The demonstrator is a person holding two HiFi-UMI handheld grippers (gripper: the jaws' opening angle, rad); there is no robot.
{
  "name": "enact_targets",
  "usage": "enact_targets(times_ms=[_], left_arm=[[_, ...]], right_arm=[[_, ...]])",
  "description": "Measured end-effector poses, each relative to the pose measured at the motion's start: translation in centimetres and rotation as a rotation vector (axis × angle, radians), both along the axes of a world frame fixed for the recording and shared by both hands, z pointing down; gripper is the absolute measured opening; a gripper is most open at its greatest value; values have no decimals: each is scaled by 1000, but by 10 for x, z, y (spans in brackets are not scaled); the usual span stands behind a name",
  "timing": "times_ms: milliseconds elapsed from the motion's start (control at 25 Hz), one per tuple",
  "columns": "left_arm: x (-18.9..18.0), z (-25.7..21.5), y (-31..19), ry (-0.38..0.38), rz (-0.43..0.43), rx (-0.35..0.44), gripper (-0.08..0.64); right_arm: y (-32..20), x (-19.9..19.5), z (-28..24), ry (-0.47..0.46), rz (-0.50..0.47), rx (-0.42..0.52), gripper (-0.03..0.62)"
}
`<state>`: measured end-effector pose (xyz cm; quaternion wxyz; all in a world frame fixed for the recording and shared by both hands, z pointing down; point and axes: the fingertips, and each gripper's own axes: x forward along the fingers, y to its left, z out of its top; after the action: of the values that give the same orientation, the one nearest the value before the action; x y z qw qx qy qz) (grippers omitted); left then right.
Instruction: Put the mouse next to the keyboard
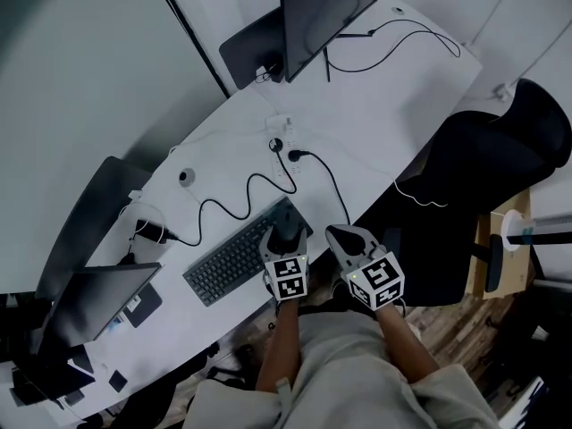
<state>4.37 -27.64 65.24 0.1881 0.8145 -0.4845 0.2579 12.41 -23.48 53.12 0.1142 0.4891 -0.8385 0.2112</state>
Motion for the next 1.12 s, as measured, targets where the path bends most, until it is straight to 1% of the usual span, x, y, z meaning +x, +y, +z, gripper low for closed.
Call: enact_targets(times_ms=[360, 480, 600, 800, 1120], left_arm=[[68, 21, -9, 30, -26, -33, 304], [88, 29, -8, 49, -40, -53, 304], [102, 37, -6, 51, -60, -74, 304], [120, 48, -4, 53, -96, -119, 304], [121, 69, -2, -5, -153, -158, 304]], right_arm=[[-9, 59, 22, -4, -16, -41, 8], [-8, 72, 32, -5, -25, -66, 8], [-8, 83, 38, -9, -34, -80, 8], [-12, 100, 38, -24, -42, -79, 8], [-10, 113, 40, -26, -58, -77, 8]])
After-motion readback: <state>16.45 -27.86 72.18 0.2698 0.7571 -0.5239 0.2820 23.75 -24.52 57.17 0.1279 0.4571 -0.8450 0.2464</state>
